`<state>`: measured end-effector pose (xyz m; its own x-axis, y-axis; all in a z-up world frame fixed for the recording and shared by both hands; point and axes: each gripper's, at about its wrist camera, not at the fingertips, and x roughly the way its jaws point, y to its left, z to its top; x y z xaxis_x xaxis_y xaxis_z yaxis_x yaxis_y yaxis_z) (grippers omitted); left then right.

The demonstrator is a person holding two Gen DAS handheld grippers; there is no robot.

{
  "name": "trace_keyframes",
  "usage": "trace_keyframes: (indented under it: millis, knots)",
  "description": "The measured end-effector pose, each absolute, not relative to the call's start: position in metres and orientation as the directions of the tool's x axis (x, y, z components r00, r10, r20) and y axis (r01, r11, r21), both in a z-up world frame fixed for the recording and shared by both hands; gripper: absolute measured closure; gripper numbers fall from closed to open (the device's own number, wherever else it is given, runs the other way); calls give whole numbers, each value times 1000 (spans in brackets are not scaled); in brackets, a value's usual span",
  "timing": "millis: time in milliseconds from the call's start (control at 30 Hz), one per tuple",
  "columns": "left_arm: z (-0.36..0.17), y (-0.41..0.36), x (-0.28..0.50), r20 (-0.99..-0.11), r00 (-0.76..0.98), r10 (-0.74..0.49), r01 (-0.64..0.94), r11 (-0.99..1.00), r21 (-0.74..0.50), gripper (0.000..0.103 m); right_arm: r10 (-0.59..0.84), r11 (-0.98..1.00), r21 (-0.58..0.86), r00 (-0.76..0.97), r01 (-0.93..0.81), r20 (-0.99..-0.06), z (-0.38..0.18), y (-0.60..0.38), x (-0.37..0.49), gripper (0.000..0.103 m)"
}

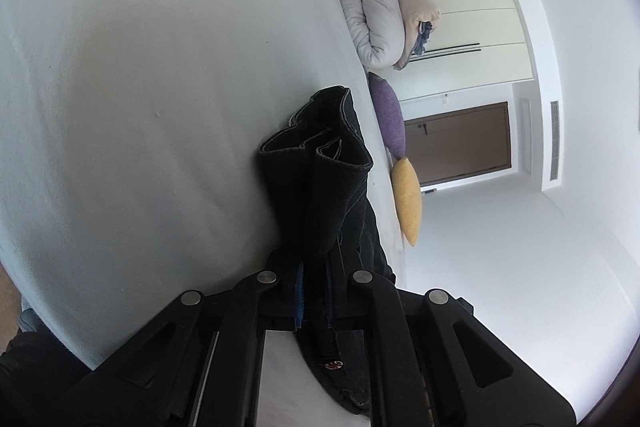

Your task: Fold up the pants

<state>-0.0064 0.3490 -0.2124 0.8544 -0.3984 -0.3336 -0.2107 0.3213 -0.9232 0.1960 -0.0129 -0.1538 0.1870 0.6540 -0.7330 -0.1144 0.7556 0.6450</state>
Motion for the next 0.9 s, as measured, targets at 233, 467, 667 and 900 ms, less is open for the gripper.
trace_keyframes:
  millis: [233,467,667,900]
  knots:
    - [-176,333,1,-389,852,-351,-186,491,-851,97,634,772,623,217,-124,-742,-163,-8,193,103]
    - [-97,281,30,-429,850,-305,-83,727,-682,97,744,657,745,266,-118,-613,-162,-36,179,75]
    - [-43,142,55,-494,801,-337,178,923,-341,97,830,445,893,402,-60,-387,-144,-114,152,28]
    - [-108,-18,47,-646,716,-264,414,906,88,97,850,379,926,396,-1,-347,-161,-172,139,28]
